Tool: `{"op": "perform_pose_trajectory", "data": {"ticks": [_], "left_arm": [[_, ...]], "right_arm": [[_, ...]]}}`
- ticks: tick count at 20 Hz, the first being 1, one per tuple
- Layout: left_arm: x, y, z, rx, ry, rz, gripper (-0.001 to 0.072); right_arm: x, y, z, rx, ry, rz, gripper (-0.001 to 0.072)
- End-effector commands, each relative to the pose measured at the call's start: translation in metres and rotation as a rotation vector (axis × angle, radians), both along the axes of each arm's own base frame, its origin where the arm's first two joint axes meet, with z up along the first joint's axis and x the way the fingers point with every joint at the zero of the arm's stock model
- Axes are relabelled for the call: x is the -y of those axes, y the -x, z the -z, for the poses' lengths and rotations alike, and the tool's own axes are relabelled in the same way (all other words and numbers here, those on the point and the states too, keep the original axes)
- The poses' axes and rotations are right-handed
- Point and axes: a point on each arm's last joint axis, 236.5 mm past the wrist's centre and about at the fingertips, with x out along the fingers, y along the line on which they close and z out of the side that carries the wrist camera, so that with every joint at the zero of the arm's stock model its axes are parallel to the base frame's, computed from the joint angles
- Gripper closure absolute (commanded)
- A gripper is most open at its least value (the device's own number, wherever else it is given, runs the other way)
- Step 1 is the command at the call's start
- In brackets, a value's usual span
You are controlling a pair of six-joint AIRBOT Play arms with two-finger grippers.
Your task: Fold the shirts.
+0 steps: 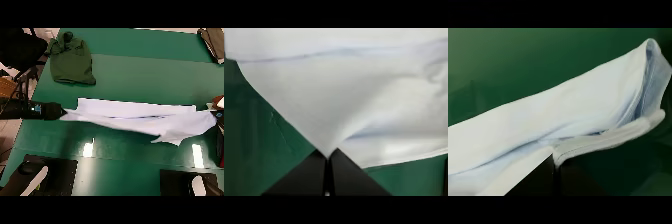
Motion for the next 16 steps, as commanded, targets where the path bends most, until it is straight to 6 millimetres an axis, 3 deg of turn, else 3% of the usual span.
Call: {"op": "perform_pose_trajectory", "data": {"ticks": [1,5,8,12,16], "left_arm": [[-0.014,-0.035,0.001,0.053,-0.028,-0.076,0.0684],[-0.006,-0.053,0.027,-0.007,-0.019,-0.031,0.0683],[-0.006,-0.051,0.034,-0.034,-0.031,-0.012,0.0683],[-0.017,-0.034,0.048,-0.094,-0.111,0.042,0.0683],[-0.050,-0.050,0.082,-0.070,-0.224,-0.065,0.0683]], "right_arm": [[0.007,-0.024,0.013,-0.041,-0.010,-0.021,0.0690],[-0.025,-0.047,0.061,-0.158,-0.038,-0.146,0.0690],[-0.033,-0.054,0.090,-0.233,-0.037,-0.170,0.0690],[-0.027,-0.054,0.105,-0.276,-0.028,-0.167,0.0690],[0.003,-0.083,0.103,-0.186,0.047,-0.041,0.0690]]}}
